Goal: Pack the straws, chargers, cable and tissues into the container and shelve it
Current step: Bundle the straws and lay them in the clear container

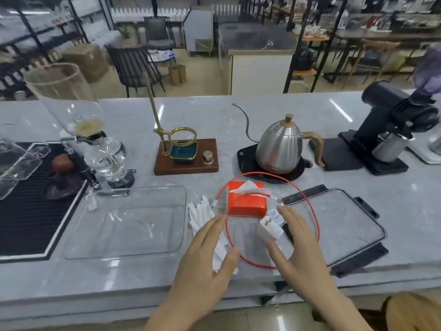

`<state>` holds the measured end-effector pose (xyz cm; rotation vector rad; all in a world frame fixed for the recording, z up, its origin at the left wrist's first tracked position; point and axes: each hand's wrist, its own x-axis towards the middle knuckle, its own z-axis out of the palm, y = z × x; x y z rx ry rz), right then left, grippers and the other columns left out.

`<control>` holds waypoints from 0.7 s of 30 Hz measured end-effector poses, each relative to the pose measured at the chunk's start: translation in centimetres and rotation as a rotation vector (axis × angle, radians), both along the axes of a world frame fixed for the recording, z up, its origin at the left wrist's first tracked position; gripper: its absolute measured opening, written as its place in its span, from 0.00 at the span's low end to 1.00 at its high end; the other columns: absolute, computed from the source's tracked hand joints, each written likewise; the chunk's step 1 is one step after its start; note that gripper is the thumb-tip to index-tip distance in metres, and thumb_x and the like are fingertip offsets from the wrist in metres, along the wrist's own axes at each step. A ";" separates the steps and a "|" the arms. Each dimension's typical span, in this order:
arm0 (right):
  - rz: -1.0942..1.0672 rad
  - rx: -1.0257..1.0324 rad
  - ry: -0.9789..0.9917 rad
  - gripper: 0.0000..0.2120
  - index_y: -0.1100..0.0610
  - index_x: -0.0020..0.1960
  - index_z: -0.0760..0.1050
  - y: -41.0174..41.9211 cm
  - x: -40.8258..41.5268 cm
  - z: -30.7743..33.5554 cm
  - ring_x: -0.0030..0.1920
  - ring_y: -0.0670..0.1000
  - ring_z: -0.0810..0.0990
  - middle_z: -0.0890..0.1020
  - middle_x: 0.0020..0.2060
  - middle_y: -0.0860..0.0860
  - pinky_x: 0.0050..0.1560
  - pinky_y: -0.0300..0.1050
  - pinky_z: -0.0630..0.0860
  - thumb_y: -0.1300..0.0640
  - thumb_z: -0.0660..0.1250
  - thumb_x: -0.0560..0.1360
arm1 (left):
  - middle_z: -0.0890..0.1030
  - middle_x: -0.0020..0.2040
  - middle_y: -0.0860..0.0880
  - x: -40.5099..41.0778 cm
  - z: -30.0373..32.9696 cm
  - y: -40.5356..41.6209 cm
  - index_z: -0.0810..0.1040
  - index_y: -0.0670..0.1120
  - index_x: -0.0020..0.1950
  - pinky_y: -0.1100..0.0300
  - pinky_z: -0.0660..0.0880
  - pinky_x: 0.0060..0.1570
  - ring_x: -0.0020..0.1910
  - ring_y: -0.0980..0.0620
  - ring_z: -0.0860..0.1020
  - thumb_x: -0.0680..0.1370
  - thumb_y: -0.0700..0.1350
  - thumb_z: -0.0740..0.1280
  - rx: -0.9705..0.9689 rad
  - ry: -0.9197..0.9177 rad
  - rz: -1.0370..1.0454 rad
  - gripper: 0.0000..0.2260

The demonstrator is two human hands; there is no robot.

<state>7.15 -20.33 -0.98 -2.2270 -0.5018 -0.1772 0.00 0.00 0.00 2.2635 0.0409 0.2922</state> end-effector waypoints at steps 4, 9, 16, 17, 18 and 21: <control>0.017 0.090 0.038 0.26 0.53 0.69 0.70 0.3 -0.1 -1.4 0.70 0.46 0.70 0.73 0.66 0.45 0.67 0.49 0.69 0.57 0.68 0.72 | 0.61 0.72 0.72 -0.3 -1.3 -0.8 0.61 0.65 0.72 0.77 0.55 0.67 0.72 0.72 0.58 0.78 0.54 0.65 -0.060 0.057 0.077 0.24; 0.102 0.188 0.129 0.19 0.49 0.63 0.74 2.7 -1.0 -2.7 0.62 0.41 0.75 0.76 0.61 0.36 0.57 0.35 0.72 0.51 0.66 0.72 | 0.62 0.72 0.69 -1.4 -3.2 -1.0 0.63 0.62 0.73 0.76 0.64 0.61 0.70 0.74 0.59 0.78 0.53 0.67 -0.104 0.159 0.141 0.25; 0.226 0.294 0.441 0.15 0.42 0.58 0.74 6.6 -0.9 -3.4 0.62 0.39 0.76 0.78 0.58 0.35 0.62 0.34 0.72 0.58 0.66 0.75 | 0.57 0.78 0.59 -0.6 -5.5 -1.1 0.57 0.52 0.78 0.61 0.56 0.75 0.77 0.64 0.54 0.81 0.46 0.63 -0.169 0.259 0.256 0.27; 0.230 0.287 0.464 0.16 0.41 0.58 0.73 7.0 -0.8 -3.6 0.63 0.38 0.75 0.78 0.59 0.36 0.64 0.36 0.71 0.59 0.66 0.76 | 0.57 0.79 0.58 -0.4 -5.7 -1.1 0.56 0.51 0.78 0.58 0.56 0.76 0.77 0.62 0.54 0.81 0.45 0.62 -0.185 0.276 0.270 0.27; 0.234 0.261 0.477 0.16 0.41 0.59 0.73 7.6 -0.6 -3.8 0.65 0.38 0.74 0.77 0.62 0.38 0.66 0.37 0.70 0.58 0.65 0.76 | 0.57 0.79 0.57 -0.1 -5.9 -1.0 0.57 0.50 0.79 0.56 0.57 0.76 0.77 0.61 0.54 0.81 0.45 0.62 -0.200 0.292 0.289 0.27; 0.238 0.185 0.496 0.20 0.44 0.64 0.72 8.6 -0.2 -4.2 0.69 0.37 0.69 0.73 0.68 0.42 0.71 0.42 0.66 0.53 0.62 0.73 | 0.61 0.78 0.58 0.4 -6.2 -0.7 0.58 0.52 0.78 0.53 0.62 0.74 0.76 0.61 0.58 0.80 0.47 0.62 -0.245 0.292 0.328 0.28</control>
